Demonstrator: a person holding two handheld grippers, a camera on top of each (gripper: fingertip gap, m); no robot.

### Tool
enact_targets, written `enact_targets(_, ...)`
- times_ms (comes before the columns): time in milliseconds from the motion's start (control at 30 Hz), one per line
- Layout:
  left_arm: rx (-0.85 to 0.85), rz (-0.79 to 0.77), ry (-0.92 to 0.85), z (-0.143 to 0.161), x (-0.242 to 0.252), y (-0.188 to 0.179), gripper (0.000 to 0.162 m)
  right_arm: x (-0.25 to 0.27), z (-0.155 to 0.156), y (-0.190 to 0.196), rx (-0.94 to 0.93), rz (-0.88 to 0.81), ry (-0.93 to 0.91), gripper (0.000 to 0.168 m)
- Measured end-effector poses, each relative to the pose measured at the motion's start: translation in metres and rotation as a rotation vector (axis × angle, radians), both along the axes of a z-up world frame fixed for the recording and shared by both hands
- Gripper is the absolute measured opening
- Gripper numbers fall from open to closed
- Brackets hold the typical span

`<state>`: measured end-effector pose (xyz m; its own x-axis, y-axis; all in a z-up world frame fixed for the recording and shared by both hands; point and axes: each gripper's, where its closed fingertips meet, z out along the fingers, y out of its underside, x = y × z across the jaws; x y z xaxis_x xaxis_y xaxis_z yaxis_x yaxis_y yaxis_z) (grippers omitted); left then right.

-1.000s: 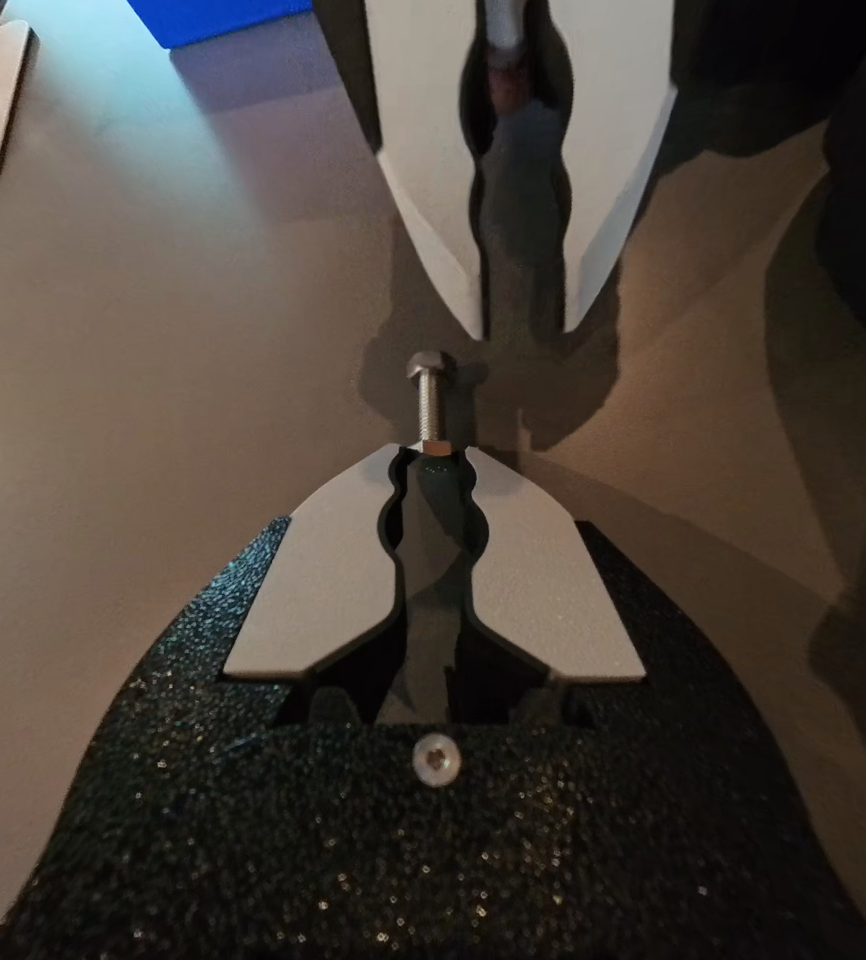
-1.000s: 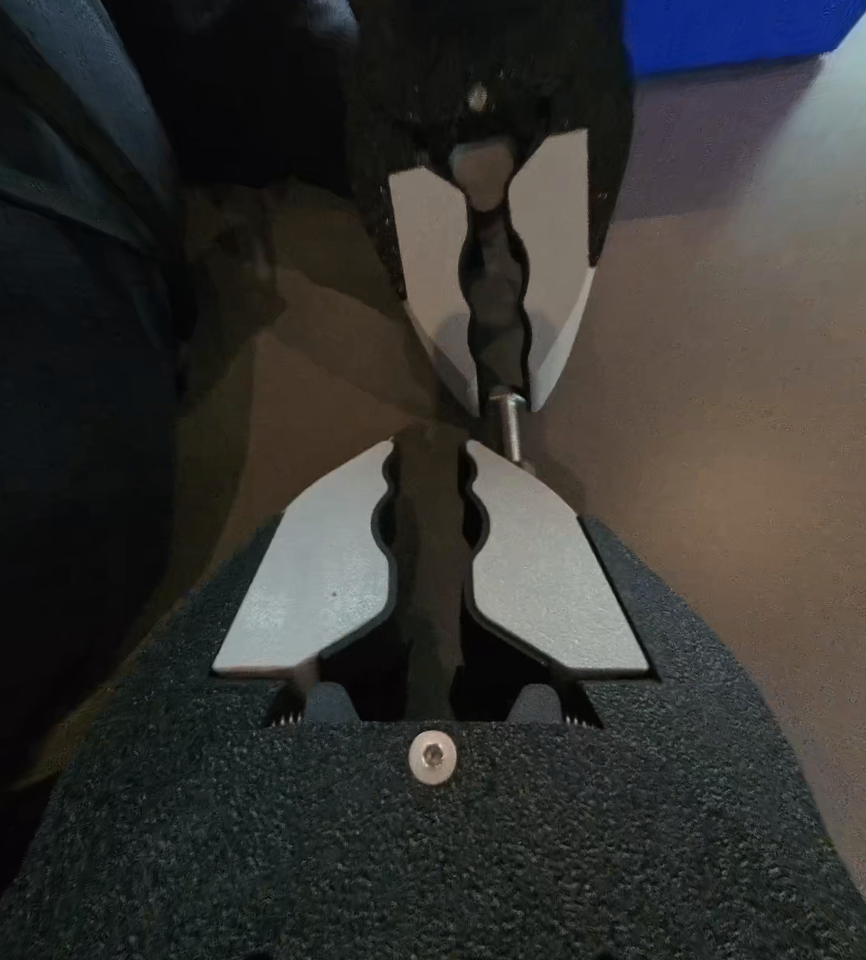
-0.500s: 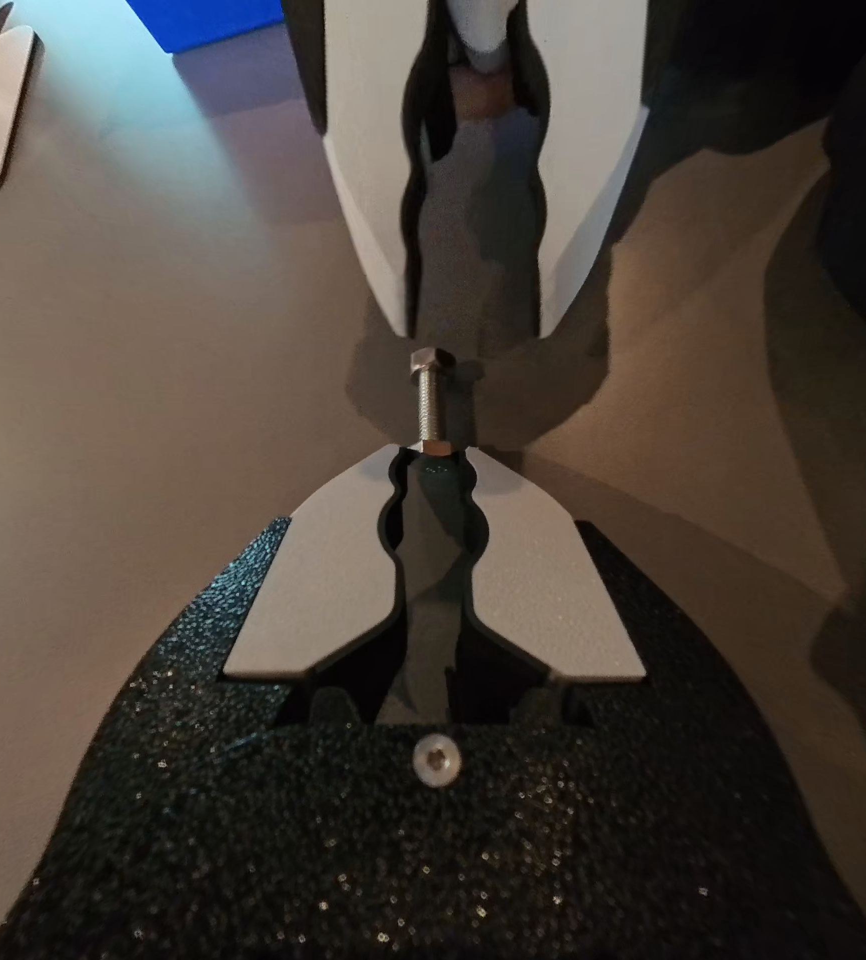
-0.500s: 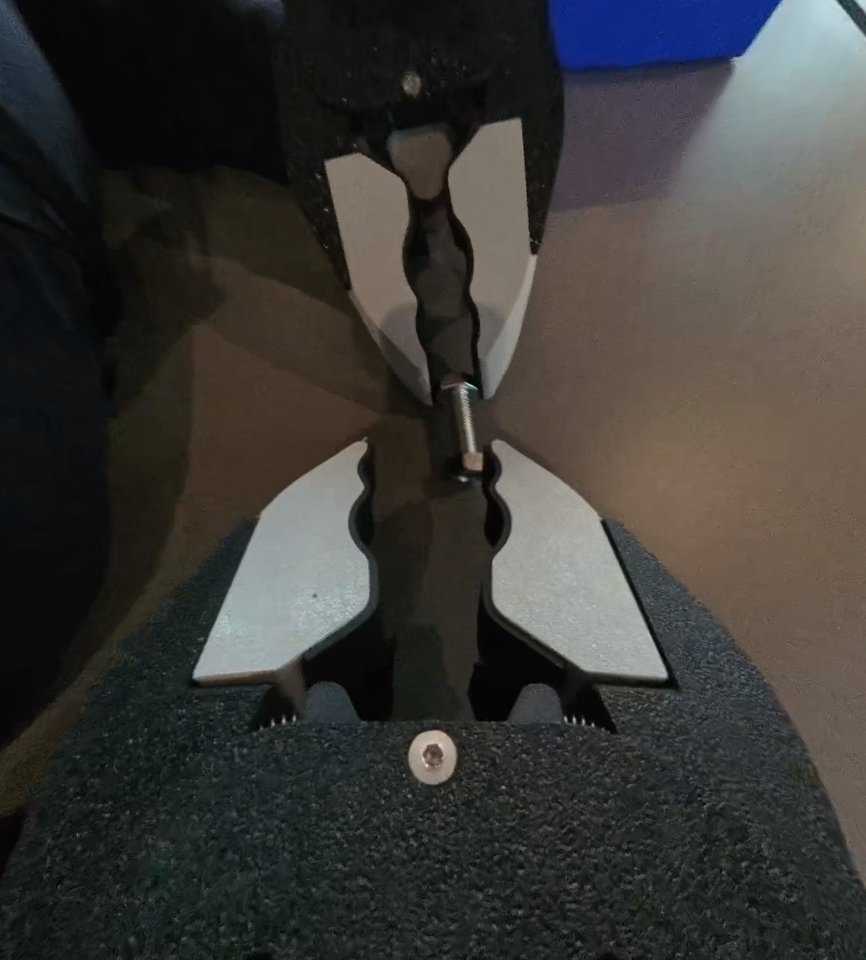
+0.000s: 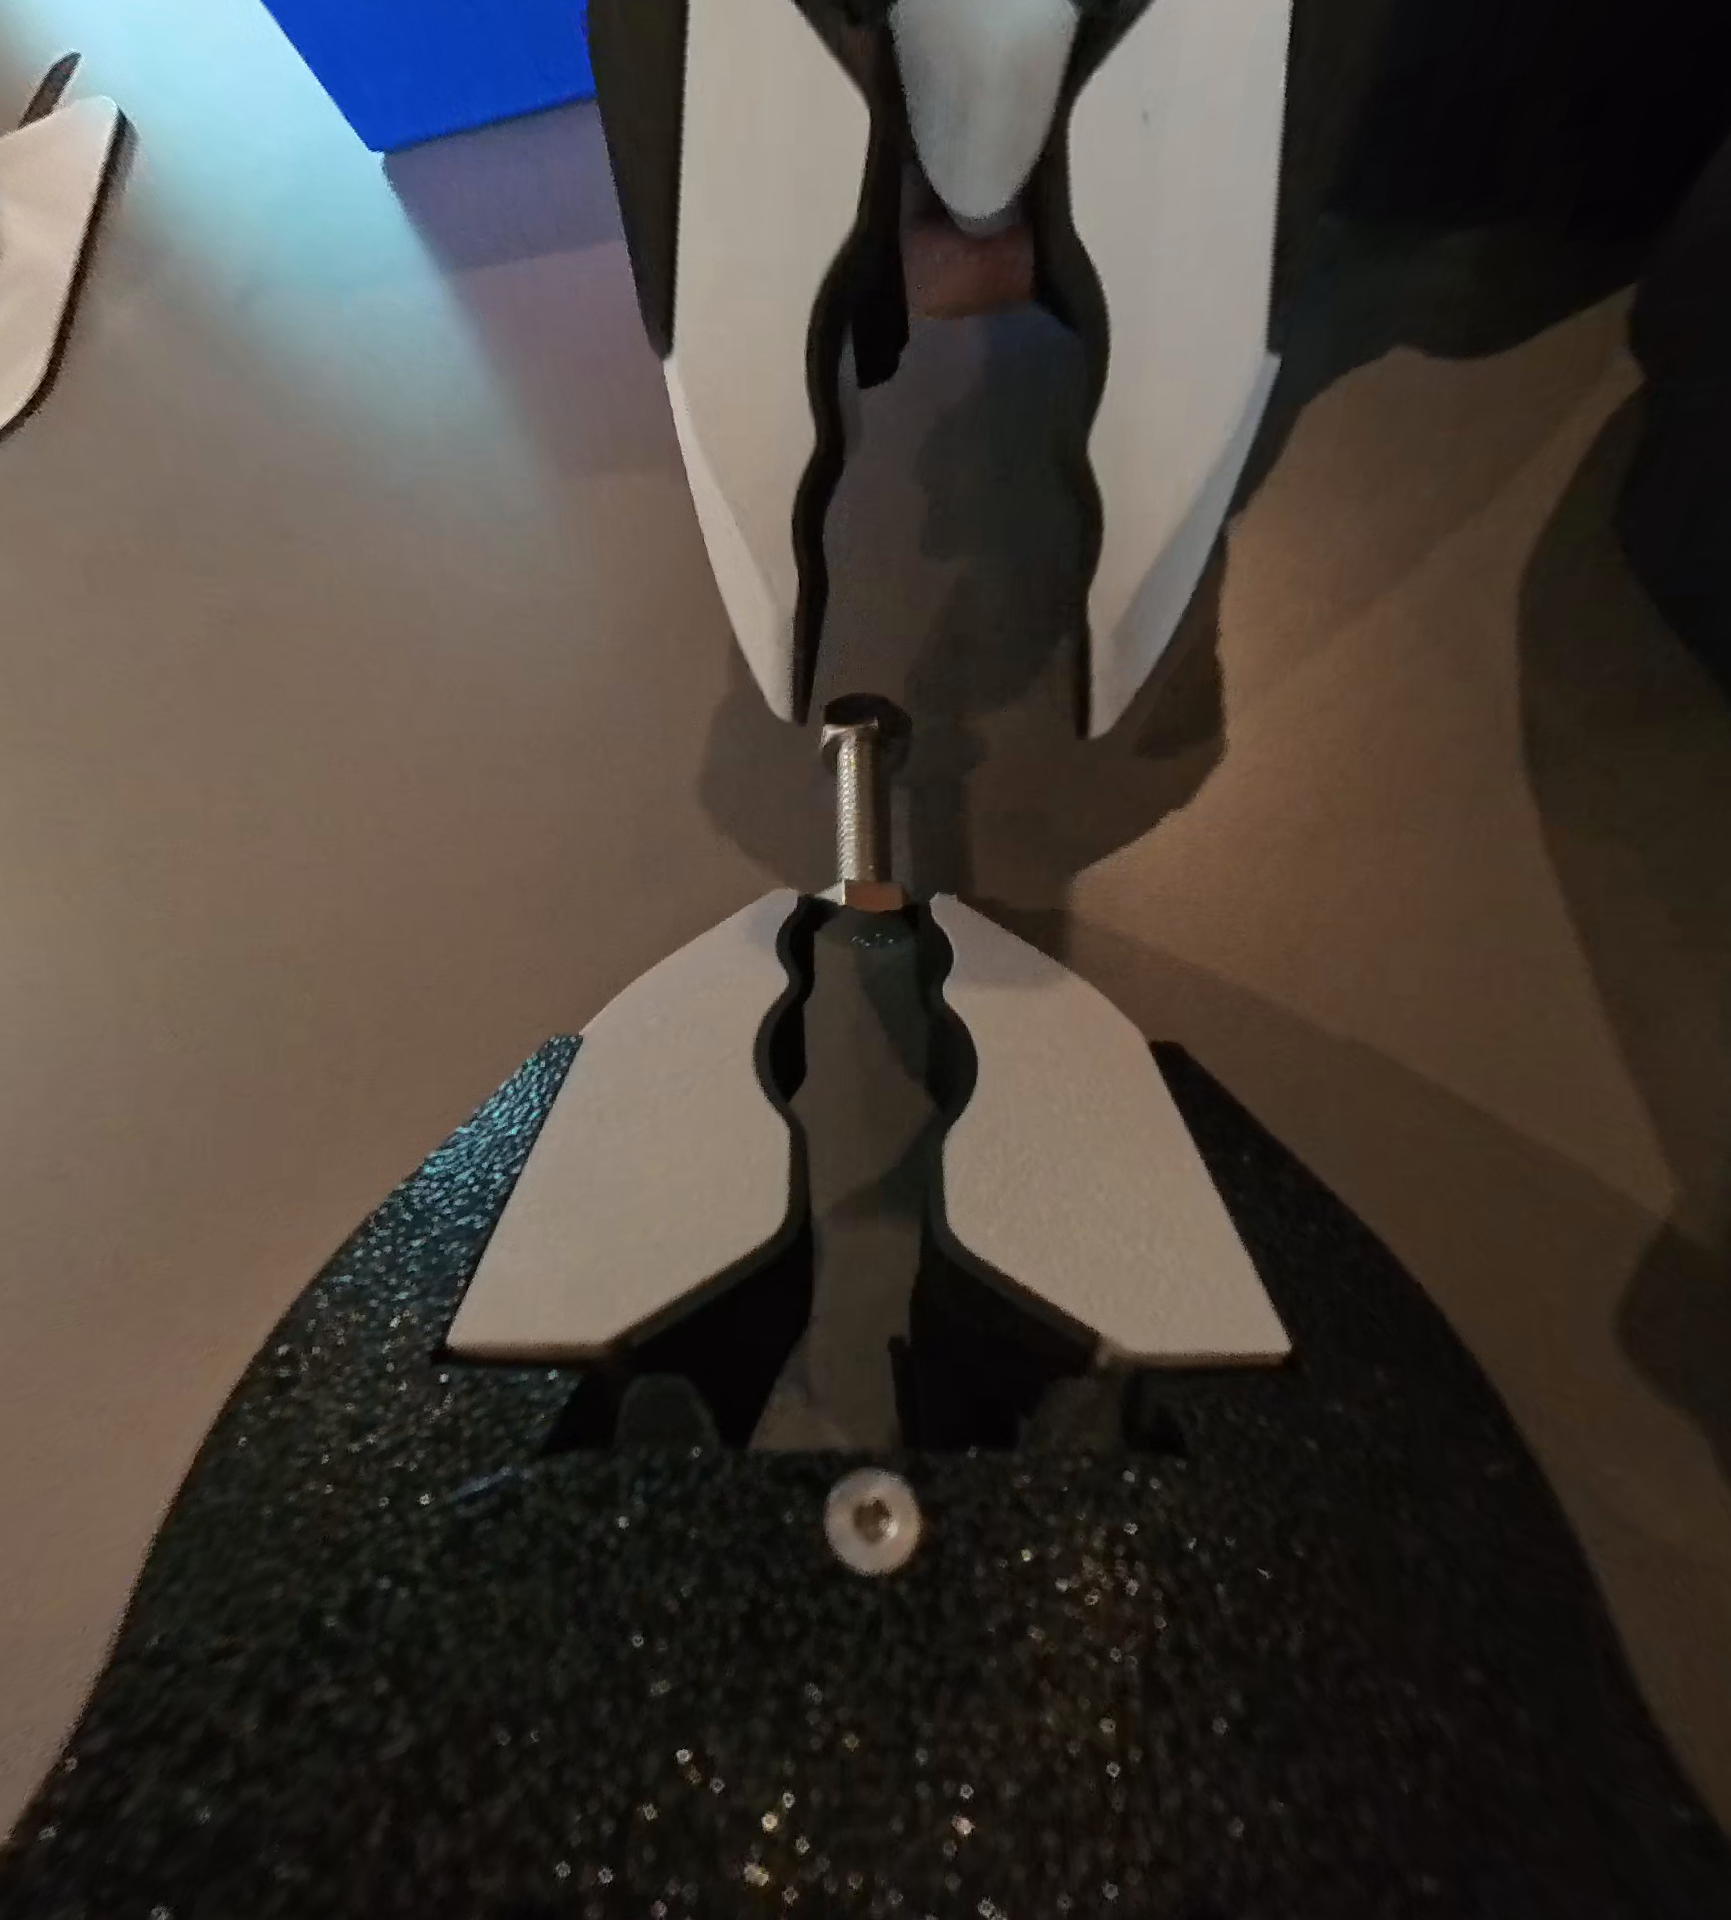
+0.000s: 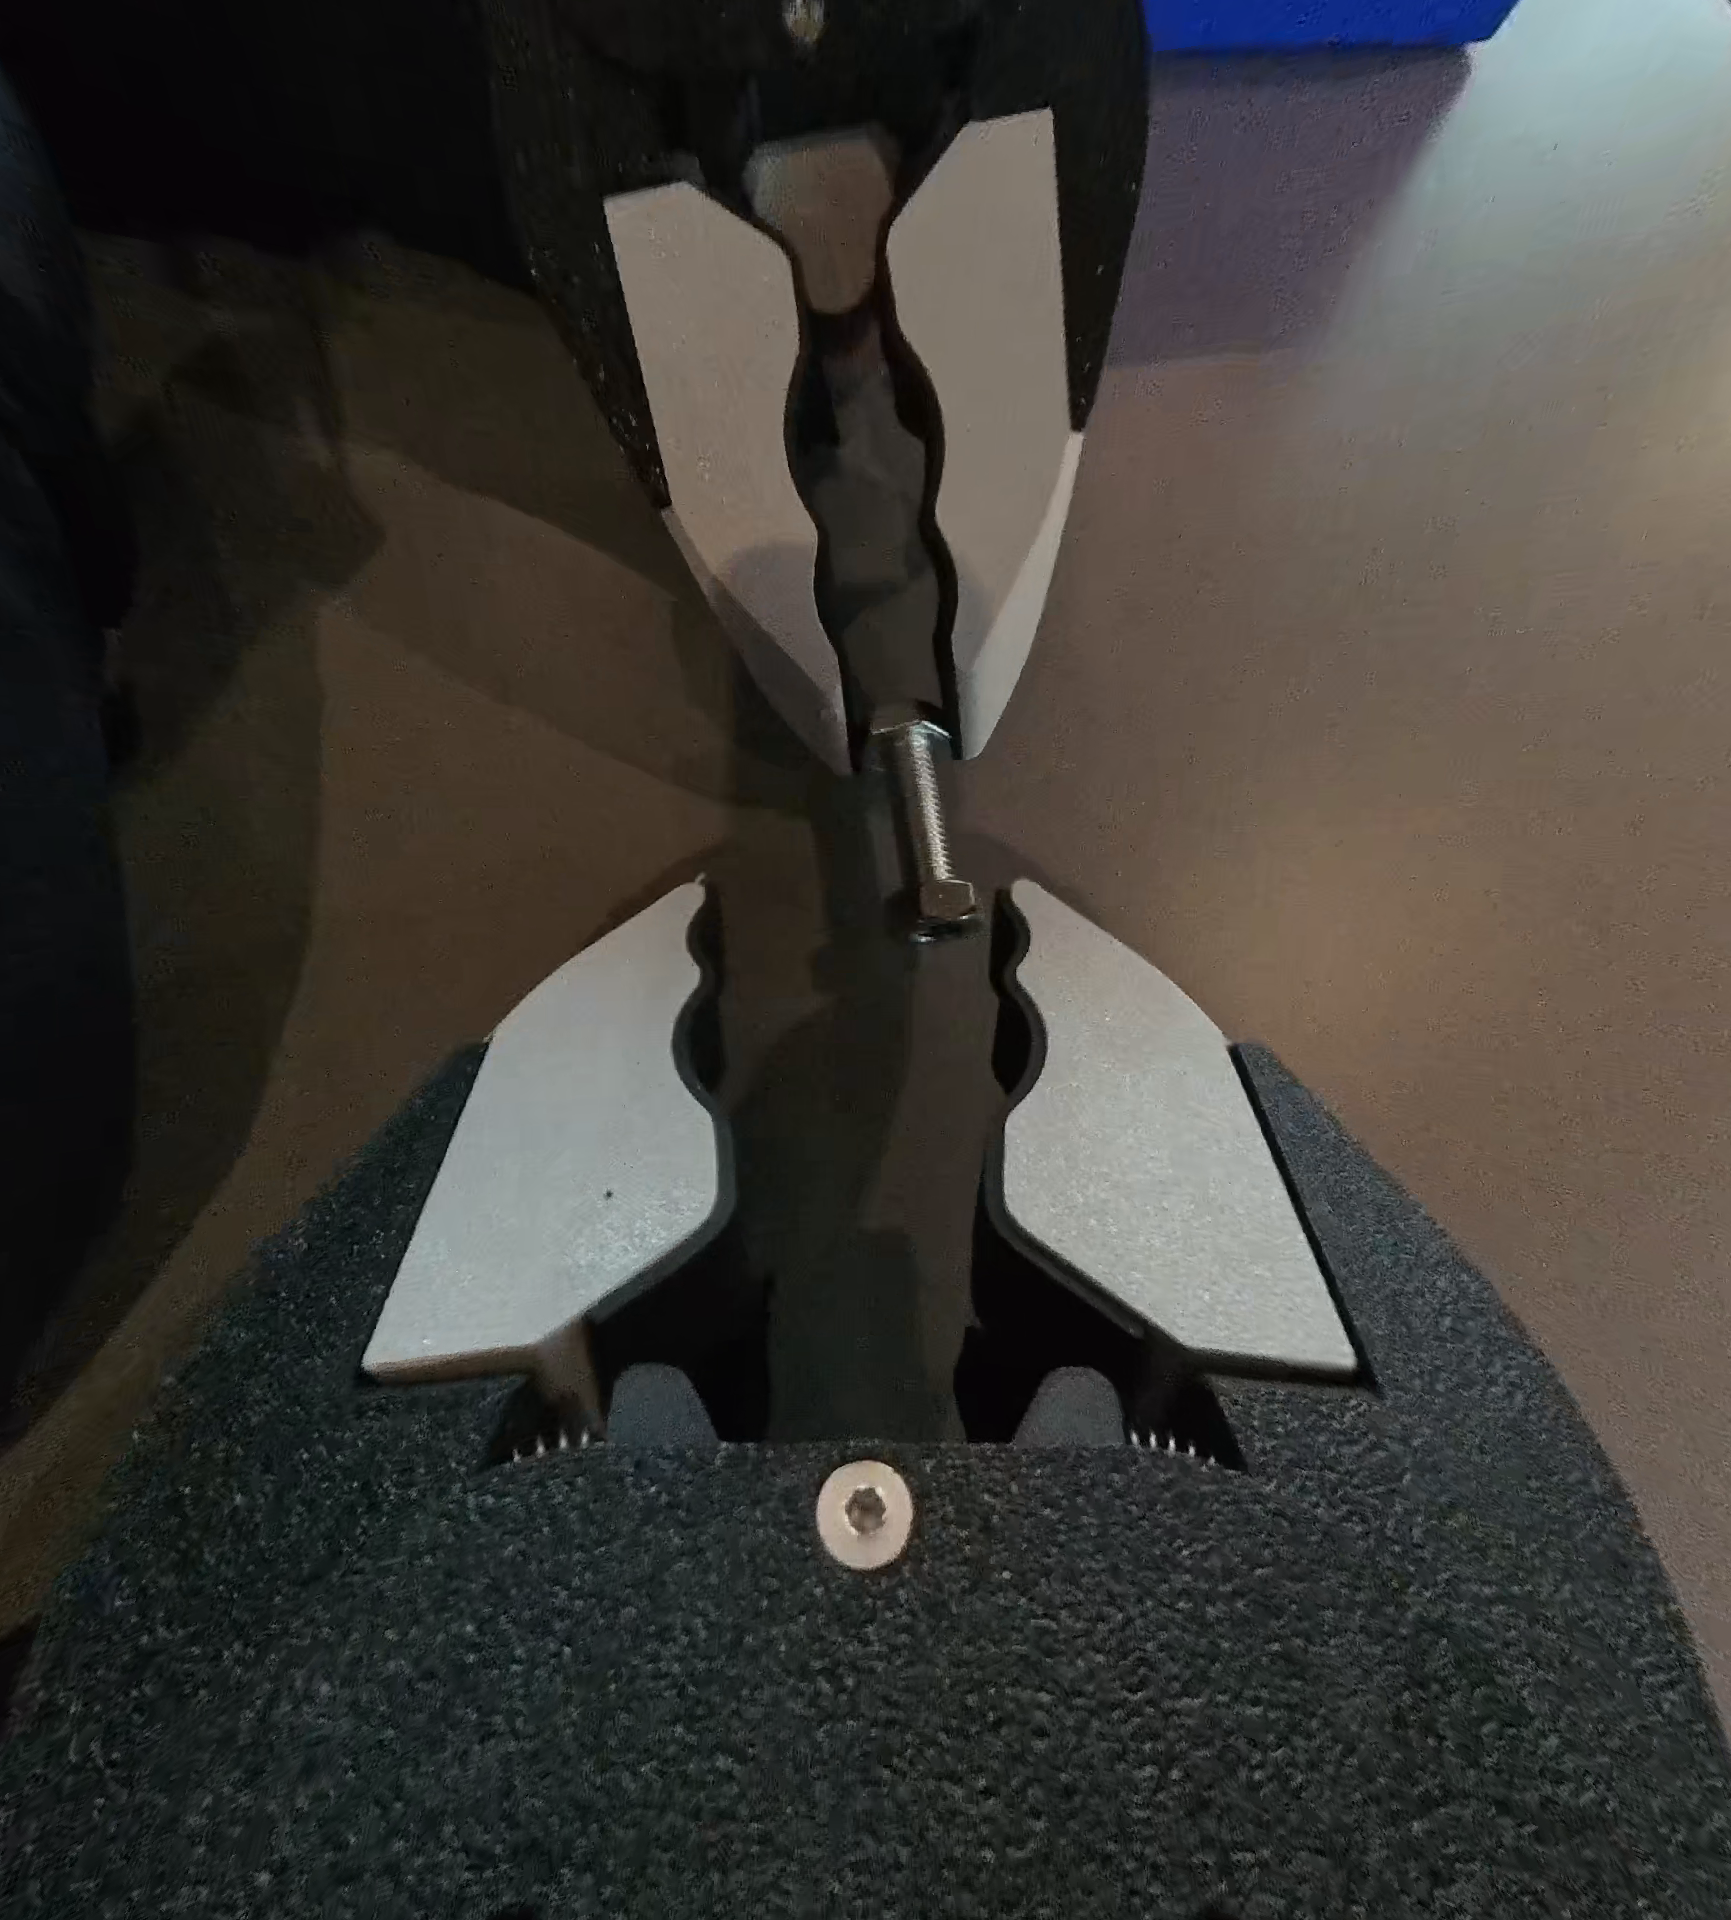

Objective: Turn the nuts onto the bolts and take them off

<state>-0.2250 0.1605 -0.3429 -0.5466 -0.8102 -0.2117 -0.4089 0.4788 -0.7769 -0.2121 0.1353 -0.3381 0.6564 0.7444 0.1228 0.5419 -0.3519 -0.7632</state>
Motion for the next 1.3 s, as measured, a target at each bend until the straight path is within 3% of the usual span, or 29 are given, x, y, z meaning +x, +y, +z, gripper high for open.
enact_targets(100, 0.009, -0.013, 0.007, -0.002, -0.001, -0.002, 0.018, -0.001, 0.001, -0.003, -0.013, 0.016, 0.009, 0.040)
enact_targets(167, 0.027, -0.002, 0.013, -0.004, 0.000, 0.000, 0.018, -0.001, 0.007, -0.008, -0.020, 0.039, 0.047, 0.019)
enact_targets(300, 0.005, -0.001, 0.002, -0.001, 0.000, 0.000, 0.018, 0.005, 0.005, -0.001, 0.025, -0.007, 0.001, 0.038)
enact_targets(467, -0.005, 0.004, -0.007, 0.001, 0.001, 0.001, 0.018, 0.007, 0.002, 0.000, 0.019, -0.019, -0.024, 0.043)
enact_targets(1167, 0.000, 0.010, -0.018, 0.002, 0.002, 0.002, 0.018, 0.023, -0.015, -0.024, -0.184, -0.019, 0.001, 0.021)
enact_targets(1300, 0.008, 0.008, -0.025, 0.002, 0.001, 0.002, 0.018, 0.026, 0.007, -0.022, -0.104, -0.050, -0.020, 0.019)
